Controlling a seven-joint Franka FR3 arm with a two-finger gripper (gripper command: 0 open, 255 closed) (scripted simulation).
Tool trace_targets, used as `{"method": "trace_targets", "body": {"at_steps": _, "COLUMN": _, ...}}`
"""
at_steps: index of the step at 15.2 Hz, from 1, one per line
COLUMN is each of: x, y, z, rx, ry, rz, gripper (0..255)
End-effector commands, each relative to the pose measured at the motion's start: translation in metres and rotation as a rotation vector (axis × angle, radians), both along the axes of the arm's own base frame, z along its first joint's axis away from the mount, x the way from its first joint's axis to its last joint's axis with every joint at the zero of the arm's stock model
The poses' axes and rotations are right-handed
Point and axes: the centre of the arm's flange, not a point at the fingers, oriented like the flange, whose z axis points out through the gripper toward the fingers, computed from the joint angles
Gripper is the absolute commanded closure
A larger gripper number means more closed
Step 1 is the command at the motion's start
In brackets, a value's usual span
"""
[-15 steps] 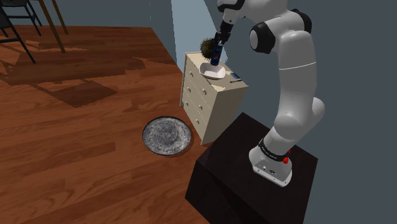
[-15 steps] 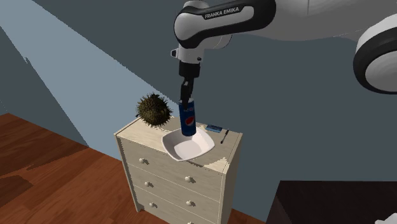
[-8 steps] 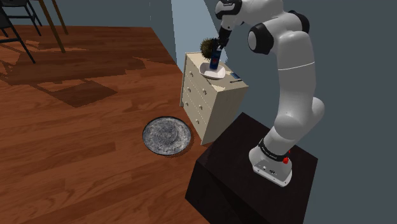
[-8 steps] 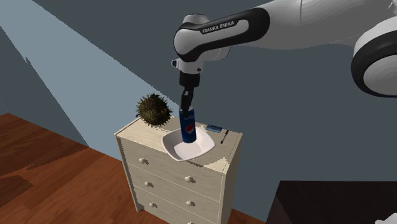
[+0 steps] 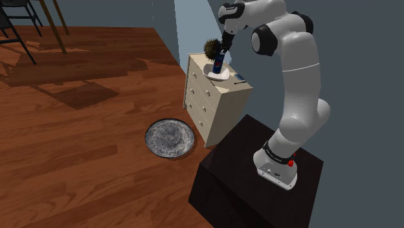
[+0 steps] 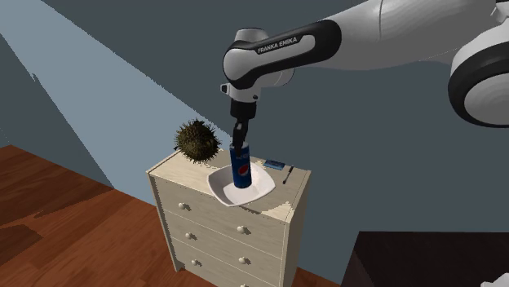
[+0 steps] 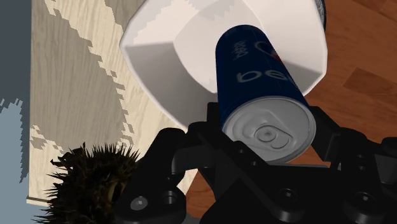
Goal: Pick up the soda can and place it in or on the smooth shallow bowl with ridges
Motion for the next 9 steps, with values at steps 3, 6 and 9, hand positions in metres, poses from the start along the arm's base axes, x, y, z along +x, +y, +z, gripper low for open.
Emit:
{"method": "trace_targets", "body": {"at_steps": 3, "x": 0.0000, "y": -0.0001, "z": 0.0002, "rx": 0.000, "ry": -0.001, "rz": 0.000, "gripper": 255}}
{"method": "trace_targets", "body": {"at_steps": 6, "x": 0.0001, "y": 0.0000, "z": 0.0002, "rx": 0.000, "ry": -0.001, "rz": 0.000, "gripper": 0}}
{"method": "trace_targets", "body": {"at_steps": 9, "x": 0.0000, "y": -0.0001, "z": 0.0002, "rx": 0.000, "ry": -0.001, "rz": 0.000, "gripper": 0}}
